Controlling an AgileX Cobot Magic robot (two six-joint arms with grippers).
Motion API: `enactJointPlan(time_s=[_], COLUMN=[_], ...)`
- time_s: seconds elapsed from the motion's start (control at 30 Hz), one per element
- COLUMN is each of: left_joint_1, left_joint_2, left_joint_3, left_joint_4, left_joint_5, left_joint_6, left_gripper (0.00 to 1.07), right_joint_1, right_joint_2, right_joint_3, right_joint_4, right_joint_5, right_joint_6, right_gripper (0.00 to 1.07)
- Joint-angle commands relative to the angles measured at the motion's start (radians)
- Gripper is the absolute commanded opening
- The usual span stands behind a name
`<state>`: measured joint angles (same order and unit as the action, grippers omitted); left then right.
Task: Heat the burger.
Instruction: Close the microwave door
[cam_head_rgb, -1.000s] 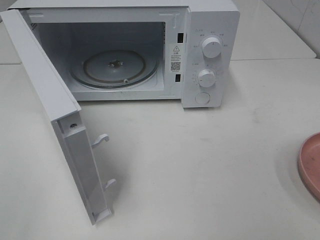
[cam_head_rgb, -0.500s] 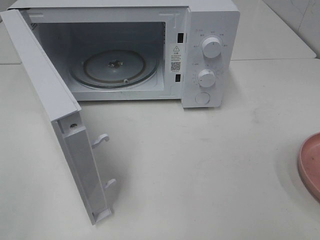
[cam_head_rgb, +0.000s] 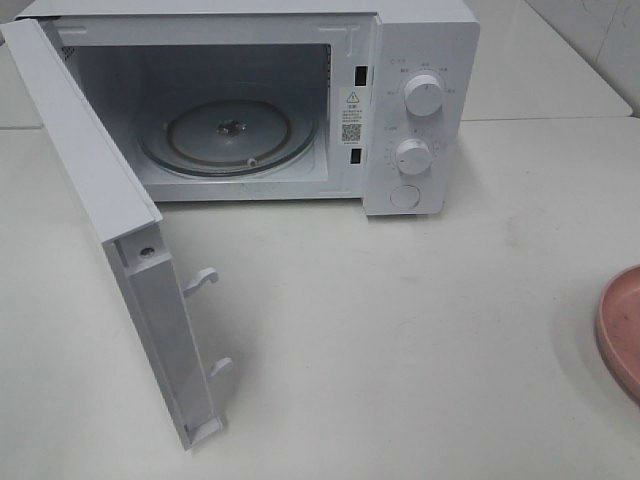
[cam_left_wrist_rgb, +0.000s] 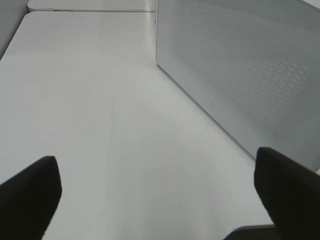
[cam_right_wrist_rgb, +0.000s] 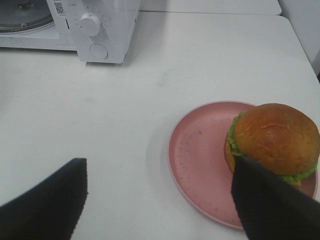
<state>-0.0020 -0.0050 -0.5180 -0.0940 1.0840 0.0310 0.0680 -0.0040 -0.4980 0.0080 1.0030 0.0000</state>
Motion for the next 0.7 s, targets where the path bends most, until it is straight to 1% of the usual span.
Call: enactJointPlan(time_s=[0.03,0.7], left_joint_1=[0.003,0.003], left_joint_2=[-0.007,-0.007], left_joint_3=[0.002,0.002], left_joint_4=[0.002,0.002], left_joint_5=[-0.014,-0.014], left_joint_6=[-0.002,-0.002], left_gripper=[1.0,1.0], right_joint_1=[-0.009,-0.009], right_joint_2=[-0.027,-0.027], right_joint_3=[0.002,0.002], right_joint_4=[0.006,0.006], right_joint_5=[-0.006,-0.006], right_joint_6=[-0.012,-0.011], right_gripper=[0.76,0.76])
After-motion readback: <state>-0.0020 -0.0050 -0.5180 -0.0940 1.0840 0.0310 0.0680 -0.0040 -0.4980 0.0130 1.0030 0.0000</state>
